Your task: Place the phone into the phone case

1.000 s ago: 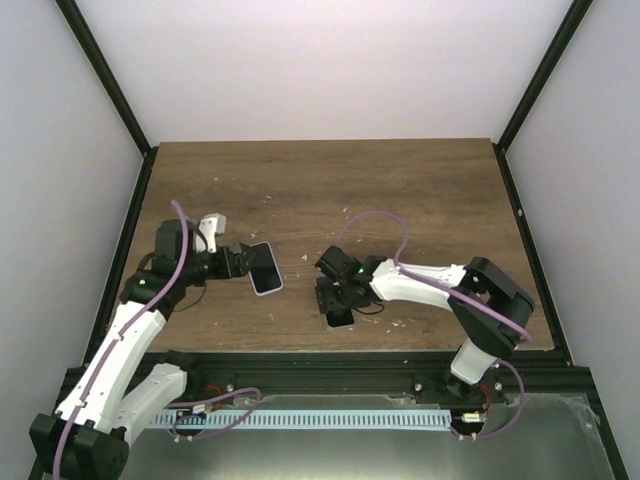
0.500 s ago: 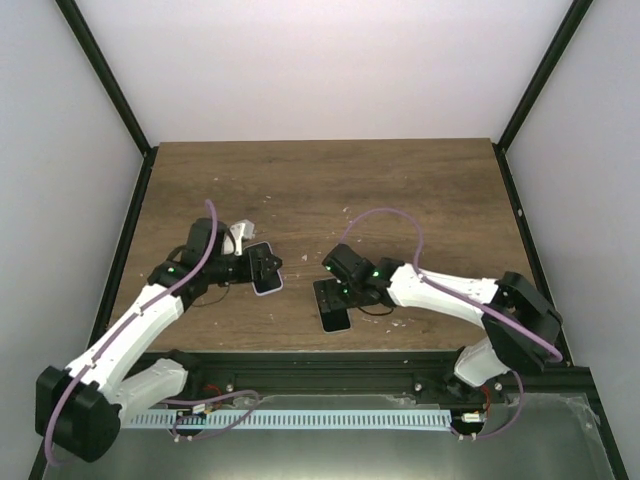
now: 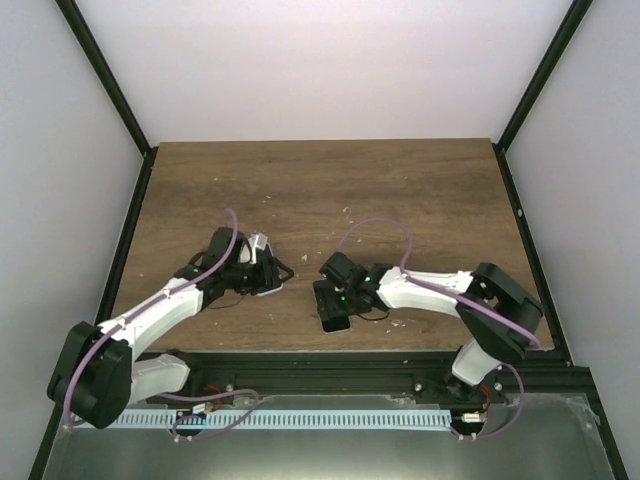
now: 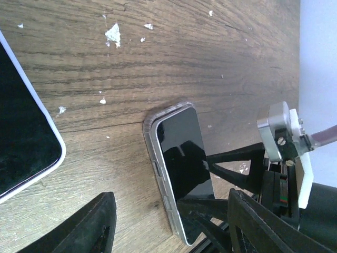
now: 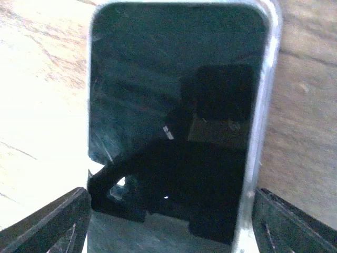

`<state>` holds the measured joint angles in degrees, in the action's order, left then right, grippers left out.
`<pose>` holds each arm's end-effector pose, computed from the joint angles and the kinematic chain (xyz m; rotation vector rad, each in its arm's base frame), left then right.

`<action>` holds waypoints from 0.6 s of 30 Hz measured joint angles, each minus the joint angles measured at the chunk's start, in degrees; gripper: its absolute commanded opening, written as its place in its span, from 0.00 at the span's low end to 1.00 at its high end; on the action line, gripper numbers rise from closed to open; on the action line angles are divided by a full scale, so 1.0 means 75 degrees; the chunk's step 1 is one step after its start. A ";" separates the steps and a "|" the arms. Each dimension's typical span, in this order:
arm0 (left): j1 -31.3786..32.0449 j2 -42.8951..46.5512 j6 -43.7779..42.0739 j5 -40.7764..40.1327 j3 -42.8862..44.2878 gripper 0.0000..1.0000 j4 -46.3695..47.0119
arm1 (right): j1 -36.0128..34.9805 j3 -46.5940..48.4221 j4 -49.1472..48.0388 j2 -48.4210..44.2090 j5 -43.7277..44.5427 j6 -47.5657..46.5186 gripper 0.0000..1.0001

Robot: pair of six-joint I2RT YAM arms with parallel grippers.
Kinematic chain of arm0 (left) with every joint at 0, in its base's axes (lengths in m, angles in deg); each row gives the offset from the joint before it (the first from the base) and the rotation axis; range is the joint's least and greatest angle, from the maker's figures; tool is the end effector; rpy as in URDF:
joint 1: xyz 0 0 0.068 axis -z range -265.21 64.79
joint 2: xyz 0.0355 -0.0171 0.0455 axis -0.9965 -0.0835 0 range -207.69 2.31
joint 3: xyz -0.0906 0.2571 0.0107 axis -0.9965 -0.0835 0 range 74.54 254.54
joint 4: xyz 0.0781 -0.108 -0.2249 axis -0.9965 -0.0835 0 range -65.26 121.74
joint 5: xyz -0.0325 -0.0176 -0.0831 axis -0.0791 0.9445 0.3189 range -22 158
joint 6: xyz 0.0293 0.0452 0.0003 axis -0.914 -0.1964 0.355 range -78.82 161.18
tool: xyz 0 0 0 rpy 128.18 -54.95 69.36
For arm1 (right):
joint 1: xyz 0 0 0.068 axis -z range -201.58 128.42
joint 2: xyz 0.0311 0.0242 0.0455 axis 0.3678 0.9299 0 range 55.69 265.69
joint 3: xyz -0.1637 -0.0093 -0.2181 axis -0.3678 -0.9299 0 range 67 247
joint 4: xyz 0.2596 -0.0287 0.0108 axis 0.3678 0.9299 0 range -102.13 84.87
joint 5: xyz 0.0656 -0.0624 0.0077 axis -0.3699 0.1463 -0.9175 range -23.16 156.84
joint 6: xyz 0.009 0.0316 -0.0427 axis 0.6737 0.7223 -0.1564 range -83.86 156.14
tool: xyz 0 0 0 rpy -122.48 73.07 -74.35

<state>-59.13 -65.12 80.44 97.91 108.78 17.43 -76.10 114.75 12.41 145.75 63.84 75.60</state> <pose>0.1966 -0.1158 0.1961 -0.0297 2.5793 -1.1154 0.1638 0.2330 0.1563 -0.3905 2.8382 0.4803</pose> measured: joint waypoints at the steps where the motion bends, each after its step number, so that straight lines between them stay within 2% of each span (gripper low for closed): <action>1: 0.0003 -0.0032 0.0055 0.0017 -0.0050 0.58 0.0111 | 0.0000 0.0073 -0.0020 0.0093 0.0003 0.0000 0.78; 6: 0.0082 -0.0303 0.0248 0.0055 -0.0195 0.56 0.0463 | 0.0044 0.0326 -0.0152 0.0402 0.0169 -0.0006 0.69; 14: 0.0300 -0.0807 0.0379 0.0111 -0.0195 0.50 0.0857 | 0.0125 0.0335 -0.0396 0.0487 0.0181 0.0047 0.70; 18: 0.0408 -0.1026 0.0425 0.0117 -0.0198 0.48 0.1052 | 0.0169 0.0297 -0.0423 0.0431 0.0175 0.0058 0.64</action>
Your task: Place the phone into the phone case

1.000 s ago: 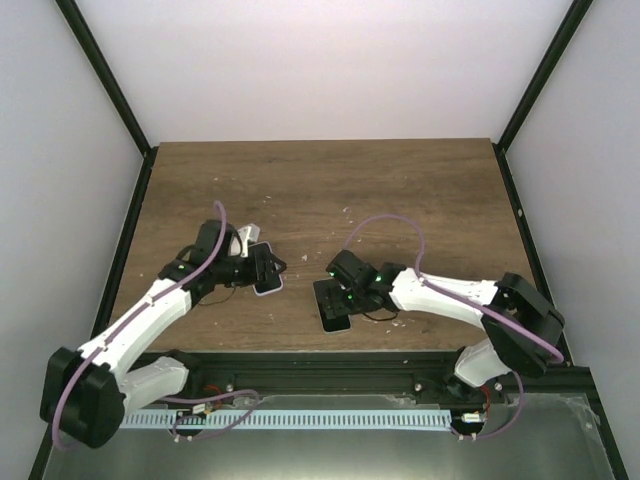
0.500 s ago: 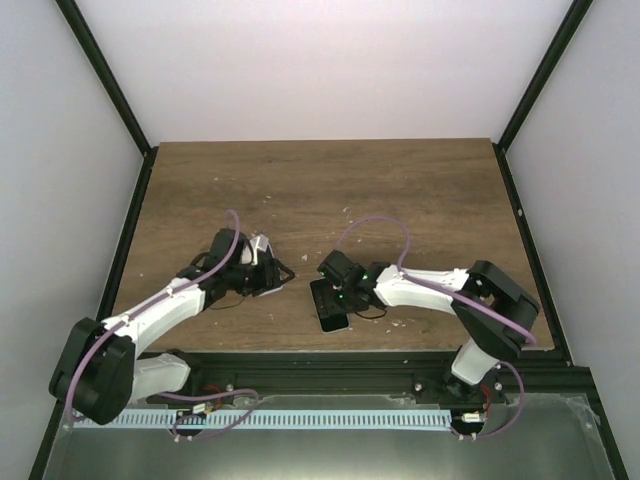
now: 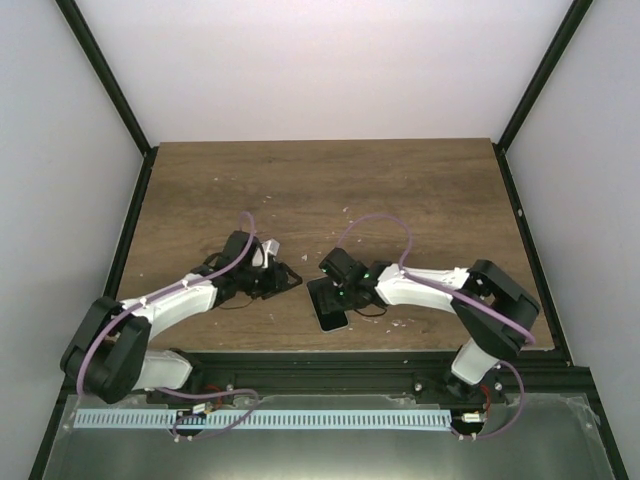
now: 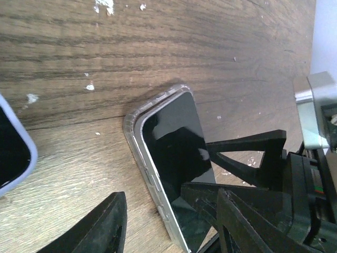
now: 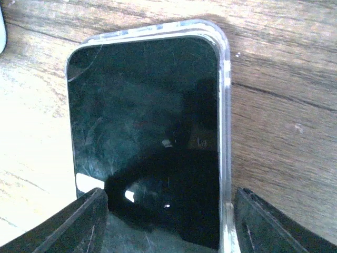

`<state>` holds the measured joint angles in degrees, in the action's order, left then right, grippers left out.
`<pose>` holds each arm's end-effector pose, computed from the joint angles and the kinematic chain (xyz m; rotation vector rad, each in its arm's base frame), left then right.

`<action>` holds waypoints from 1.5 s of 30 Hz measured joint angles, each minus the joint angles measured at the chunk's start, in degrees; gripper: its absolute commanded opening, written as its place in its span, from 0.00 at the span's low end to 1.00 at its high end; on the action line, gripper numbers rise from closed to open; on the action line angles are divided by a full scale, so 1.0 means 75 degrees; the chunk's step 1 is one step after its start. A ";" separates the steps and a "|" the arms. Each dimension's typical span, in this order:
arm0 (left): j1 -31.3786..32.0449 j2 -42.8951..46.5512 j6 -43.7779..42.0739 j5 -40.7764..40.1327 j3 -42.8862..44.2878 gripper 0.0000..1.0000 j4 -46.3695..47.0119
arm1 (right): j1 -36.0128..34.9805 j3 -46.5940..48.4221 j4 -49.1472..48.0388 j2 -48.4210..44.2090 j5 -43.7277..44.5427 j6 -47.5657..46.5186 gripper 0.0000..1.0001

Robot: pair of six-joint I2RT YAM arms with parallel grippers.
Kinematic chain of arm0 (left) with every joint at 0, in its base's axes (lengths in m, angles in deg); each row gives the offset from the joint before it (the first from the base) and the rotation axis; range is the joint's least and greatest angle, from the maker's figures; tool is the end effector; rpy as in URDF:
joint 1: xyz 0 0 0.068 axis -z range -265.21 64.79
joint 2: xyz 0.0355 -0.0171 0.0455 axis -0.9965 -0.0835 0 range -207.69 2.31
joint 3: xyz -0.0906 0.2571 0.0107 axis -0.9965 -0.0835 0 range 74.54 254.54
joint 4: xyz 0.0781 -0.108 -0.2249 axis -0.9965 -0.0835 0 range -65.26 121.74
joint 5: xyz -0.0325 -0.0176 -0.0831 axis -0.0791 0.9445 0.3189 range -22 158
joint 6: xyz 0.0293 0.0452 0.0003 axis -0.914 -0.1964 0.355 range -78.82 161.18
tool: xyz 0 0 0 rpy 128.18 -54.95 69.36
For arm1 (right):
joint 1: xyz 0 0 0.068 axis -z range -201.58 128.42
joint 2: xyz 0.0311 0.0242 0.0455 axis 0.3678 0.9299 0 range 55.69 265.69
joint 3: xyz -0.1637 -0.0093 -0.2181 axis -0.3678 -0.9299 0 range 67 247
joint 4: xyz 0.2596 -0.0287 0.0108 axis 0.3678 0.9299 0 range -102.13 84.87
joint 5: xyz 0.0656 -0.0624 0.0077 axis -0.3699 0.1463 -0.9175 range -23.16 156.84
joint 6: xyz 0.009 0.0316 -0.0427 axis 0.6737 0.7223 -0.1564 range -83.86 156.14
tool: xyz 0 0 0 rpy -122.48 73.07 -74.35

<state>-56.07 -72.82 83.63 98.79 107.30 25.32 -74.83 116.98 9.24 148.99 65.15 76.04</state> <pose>0.2032 -0.1340 0.1693 -0.0342 2.6362 -1.1622 0.1795 0.2421 0.1537 -0.3367 2.7983 0.4882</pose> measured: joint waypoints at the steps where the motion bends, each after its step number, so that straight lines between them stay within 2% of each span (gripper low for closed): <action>1: 0.0047 -0.0052 0.0003 0.0000 0.0000 0.48 0.0035 | 0.0047 -0.0052 -0.0003 -0.0064 -0.0009 -0.0006 0.62; 8: 0.0256 -0.0335 0.0143 0.0026 -0.0067 0.45 0.0338 | 0.0597 -0.0536 -0.0245 -0.0743 -0.0393 -0.0149 0.48; 12: 0.0335 -0.0618 0.0259 0.0064 -0.0096 0.43 0.0597 | 0.0749 -0.0752 -0.0466 -0.0775 -0.0600 -0.0201 0.42; 17: 0.0510 -0.1084 0.0408 0.0160 -0.0096 0.39 0.0962 | 0.0749 -0.0994 -0.0755 -0.0708 -0.0831 -0.0172 0.27; 19: 0.0557 -0.1224 0.0478 0.0184 -0.0096 0.36 0.1029 | 0.0749 -0.1078 -0.0947 -0.0667 -0.0968 -0.0166 0.25; 31: 0.0577 -0.1784 0.0513 0.0169 -0.0096 0.20 0.1358 | 0.0828 -0.1851 -0.2471 -0.0726 -0.1947 0.0592 0.21; 37: 0.0565 -0.1883 0.0391 0.0038 -0.0032 0.17 0.1282 | 0.0816 -0.2090 -0.2903 -0.0731 -0.2206 0.1008 0.24; 40: 0.0568 -0.1938 0.0245 -0.0026 0.0134 0.20 0.1064 | 0.0787 -0.2087 -0.2853 -0.0766 -0.2174 0.1037 0.27; 43: 0.0580 -0.1906 0.0090 -0.0111 0.0248 0.31 0.0912 | 0.0729 -0.2087 -0.2562 -0.0935 -0.2136 0.1008 0.28; 45: 0.0580 -0.1766 0.0035 -0.0163 0.0251 0.35 0.0778 | 0.0708 -0.2087 -0.2407 -0.1087 -0.2119 0.1008 0.28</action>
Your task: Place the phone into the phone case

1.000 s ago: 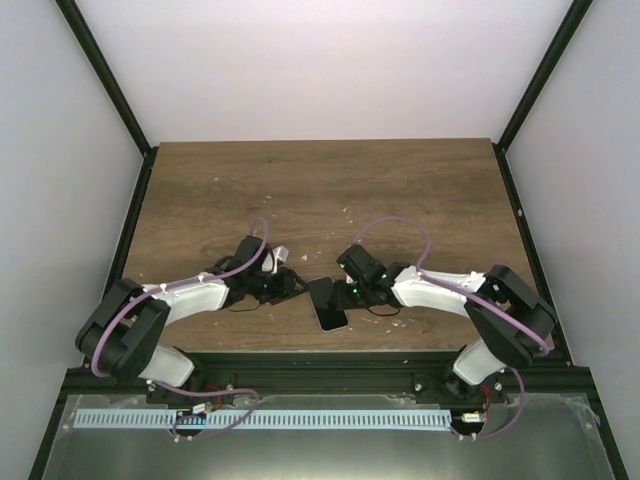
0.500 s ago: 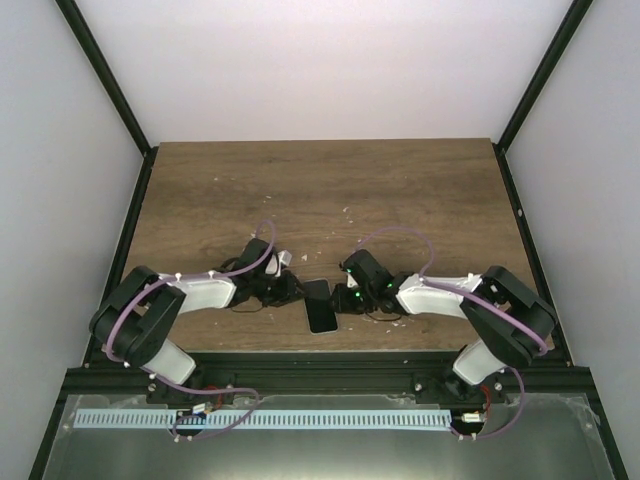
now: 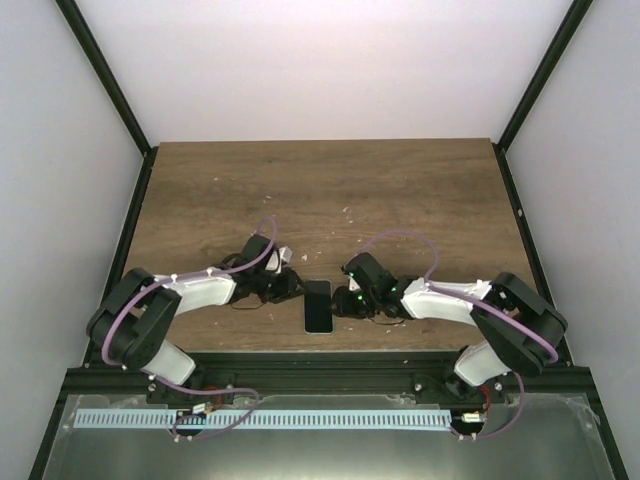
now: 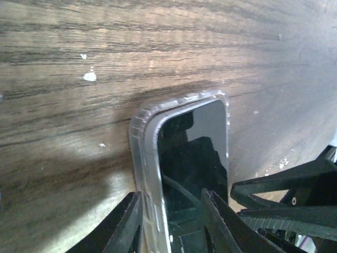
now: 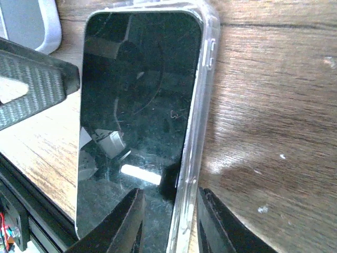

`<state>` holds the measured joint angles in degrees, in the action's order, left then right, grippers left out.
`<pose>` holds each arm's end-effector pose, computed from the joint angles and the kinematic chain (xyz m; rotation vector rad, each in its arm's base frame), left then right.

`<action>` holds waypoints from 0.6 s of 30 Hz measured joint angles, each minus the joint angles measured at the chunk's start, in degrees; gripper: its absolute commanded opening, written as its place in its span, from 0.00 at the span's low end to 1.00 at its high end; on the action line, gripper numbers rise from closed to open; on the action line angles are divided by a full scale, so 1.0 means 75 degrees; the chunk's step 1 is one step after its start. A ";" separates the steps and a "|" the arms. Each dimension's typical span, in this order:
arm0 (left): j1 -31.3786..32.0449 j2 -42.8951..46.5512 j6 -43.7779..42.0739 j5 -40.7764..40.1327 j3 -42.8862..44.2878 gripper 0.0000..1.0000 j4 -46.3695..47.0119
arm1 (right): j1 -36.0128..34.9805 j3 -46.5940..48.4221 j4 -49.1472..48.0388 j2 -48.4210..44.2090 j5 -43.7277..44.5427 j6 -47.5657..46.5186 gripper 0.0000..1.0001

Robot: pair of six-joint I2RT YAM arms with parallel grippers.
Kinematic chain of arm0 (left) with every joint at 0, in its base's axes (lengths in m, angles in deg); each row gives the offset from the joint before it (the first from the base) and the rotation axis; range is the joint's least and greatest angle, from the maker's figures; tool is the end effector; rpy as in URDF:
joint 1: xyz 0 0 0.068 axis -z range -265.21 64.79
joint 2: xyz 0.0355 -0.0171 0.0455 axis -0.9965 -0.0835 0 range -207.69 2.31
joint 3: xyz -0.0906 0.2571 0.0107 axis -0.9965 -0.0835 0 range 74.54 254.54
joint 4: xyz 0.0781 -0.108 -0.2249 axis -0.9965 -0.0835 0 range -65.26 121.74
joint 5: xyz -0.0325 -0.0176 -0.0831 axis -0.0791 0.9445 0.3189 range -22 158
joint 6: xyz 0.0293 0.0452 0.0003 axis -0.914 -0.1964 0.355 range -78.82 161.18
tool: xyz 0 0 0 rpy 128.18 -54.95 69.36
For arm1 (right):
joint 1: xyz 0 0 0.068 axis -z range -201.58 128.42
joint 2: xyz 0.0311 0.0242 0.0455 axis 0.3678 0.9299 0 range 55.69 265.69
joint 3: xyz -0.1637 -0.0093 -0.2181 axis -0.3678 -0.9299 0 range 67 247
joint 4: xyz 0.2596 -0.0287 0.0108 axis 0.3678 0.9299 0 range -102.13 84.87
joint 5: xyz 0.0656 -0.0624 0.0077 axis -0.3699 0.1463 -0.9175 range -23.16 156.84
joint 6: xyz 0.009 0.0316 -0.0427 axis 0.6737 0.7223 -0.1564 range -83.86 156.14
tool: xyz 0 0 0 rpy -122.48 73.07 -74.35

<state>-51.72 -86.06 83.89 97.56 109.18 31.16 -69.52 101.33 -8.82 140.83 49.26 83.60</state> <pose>0.2132 -0.1619 0.1301 0.0118 2.7575 -1.1161 0.1677 0.2018 0.1372 -0.1509 2.7831 0.9563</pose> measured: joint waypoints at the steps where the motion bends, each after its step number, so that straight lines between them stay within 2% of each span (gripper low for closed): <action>1: 0.0000 0.0131 0.0015 -0.0009 0.0000 0.37 -0.0108 | -0.0003 0.0000 0.0052 -0.0079 0.0009 -0.0003 0.28; 7: 0.0006 0.0903 -0.0044 0.0009 -0.0087 0.38 -0.0318 | 0.0020 -0.0003 0.0149 -0.0335 0.0146 0.0023 0.32; 18: 0.0020 0.0755 -0.0052 0.0291 -0.0425 0.28 -0.0221 | 0.0085 -0.0557 -0.0507 -0.0294 0.0009 0.0329 0.32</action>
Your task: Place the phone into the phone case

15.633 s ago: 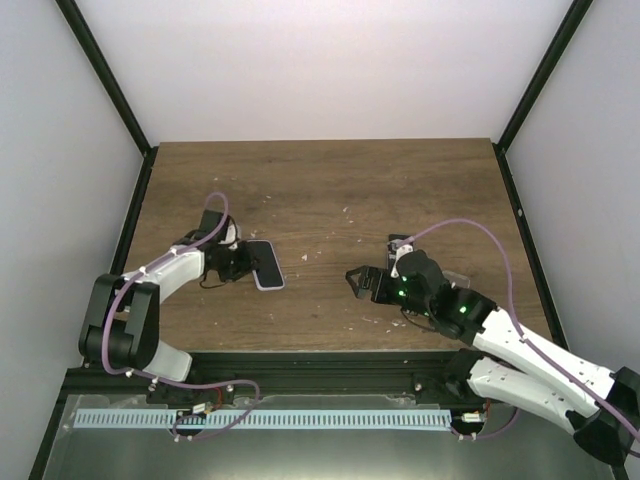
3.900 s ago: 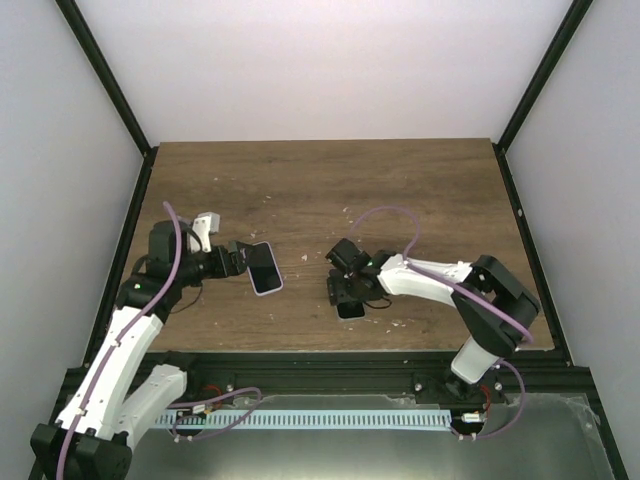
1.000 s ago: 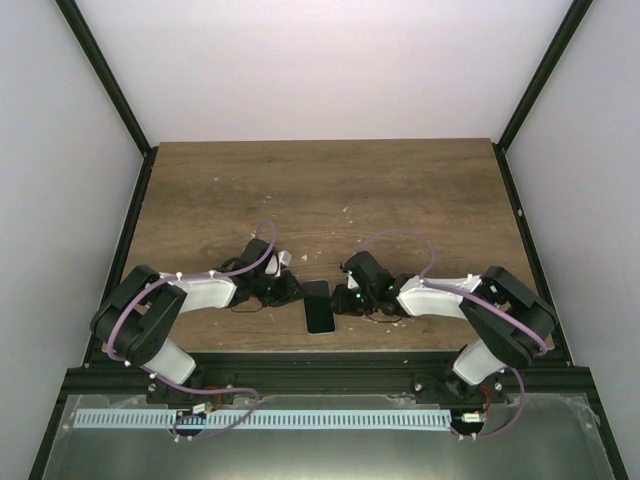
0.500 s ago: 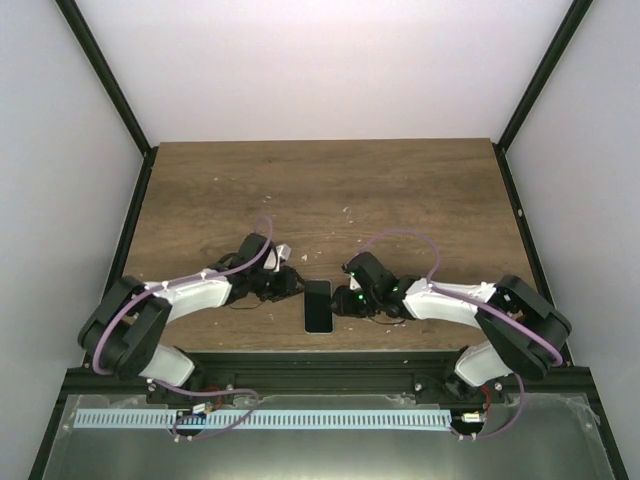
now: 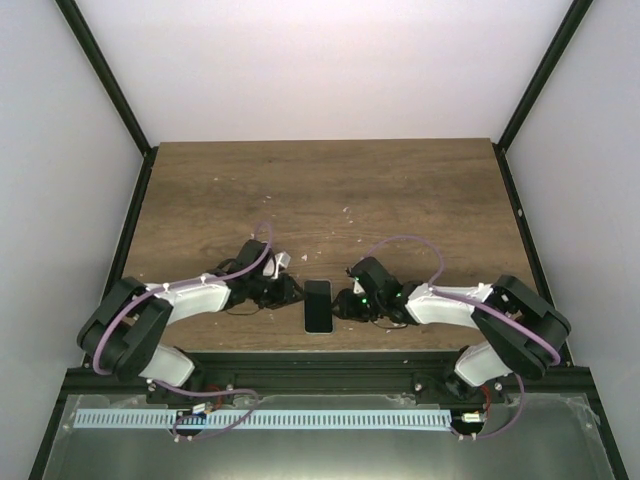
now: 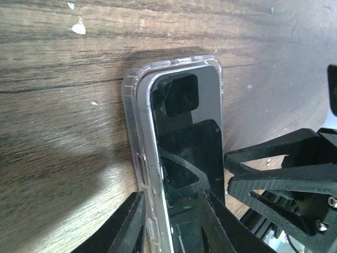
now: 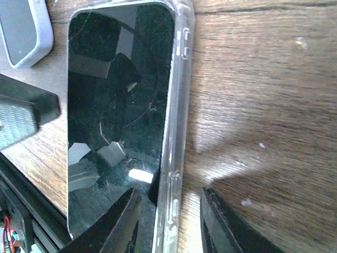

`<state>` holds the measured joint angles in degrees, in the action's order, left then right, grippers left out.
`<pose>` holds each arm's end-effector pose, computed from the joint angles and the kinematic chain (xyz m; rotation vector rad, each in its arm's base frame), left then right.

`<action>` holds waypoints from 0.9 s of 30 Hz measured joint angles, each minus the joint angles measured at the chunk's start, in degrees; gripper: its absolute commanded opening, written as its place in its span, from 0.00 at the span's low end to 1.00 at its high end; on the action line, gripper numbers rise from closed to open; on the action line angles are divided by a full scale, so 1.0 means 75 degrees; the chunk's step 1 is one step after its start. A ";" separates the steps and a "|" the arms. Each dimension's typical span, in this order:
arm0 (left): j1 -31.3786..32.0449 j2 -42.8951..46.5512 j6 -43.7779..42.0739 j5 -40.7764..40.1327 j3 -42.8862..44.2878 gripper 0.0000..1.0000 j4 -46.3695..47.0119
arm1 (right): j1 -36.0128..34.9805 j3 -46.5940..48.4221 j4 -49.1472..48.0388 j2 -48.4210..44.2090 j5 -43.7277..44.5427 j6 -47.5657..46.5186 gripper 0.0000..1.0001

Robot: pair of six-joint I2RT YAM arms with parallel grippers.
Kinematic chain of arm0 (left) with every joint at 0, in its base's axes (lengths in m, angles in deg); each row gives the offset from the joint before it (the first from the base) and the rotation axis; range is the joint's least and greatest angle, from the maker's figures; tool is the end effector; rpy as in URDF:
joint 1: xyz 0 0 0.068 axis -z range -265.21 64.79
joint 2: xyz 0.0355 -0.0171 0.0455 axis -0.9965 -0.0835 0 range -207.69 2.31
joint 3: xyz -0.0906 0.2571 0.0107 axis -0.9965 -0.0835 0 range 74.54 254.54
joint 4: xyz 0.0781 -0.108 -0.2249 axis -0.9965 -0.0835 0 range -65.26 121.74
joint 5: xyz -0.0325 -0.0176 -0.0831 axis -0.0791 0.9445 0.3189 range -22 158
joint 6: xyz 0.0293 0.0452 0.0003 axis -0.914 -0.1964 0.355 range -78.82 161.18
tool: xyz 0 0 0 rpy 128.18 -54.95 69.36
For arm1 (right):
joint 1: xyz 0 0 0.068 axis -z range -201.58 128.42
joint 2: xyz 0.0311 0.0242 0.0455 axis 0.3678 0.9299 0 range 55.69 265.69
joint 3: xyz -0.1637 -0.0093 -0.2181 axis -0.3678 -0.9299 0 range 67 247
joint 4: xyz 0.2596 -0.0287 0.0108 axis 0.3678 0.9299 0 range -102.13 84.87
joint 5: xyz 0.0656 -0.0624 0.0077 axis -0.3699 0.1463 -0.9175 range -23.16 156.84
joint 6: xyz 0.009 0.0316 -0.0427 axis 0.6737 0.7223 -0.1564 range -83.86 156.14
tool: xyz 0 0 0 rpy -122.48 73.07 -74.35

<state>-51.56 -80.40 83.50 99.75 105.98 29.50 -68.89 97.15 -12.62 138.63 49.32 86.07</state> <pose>0.1967 -0.1533 0.1380 0.0490 2.7481 -1.1685 0.1613 0.1906 0.1314 -0.0819 2.7628 0.9883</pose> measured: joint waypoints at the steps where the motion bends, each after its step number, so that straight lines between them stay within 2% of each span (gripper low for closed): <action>1: 0.0006 -0.0082 0.0012 0.0029 -0.0006 0.28 0.0052 | 0.0000 -0.0003 -0.0090 0.0041 -0.0044 0.0026 0.32; 11: 0.0035 -0.0650 0.0076 0.0152 -0.0087 0.16 0.0472 | 0.0038 -0.0050 -0.0994 0.0425 -0.0329 0.0318 0.32; 18: 0.0055 -0.0650 -0.0023 0.0064 -0.0085 0.13 0.0560 | 0.0099 -0.0143 -0.1253 0.0455 -0.0405 0.0431 0.32; 24: 0.0058 -0.0685 0.0140 0.0070 -0.0085 0.12 0.0714 | 0.0099 -0.0140 -0.1169 0.0405 -0.0420 0.0323 0.31; 27: 0.0058 -0.0717 0.0224 0.0073 -0.0064 0.19 0.0761 | 0.0119 -0.0140 -0.1198 0.0402 -0.0443 0.0358 0.31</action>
<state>-51.13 -85.78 85.18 100.30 105.50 35.20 -67.99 96.10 -21.60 141.64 46.00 88.76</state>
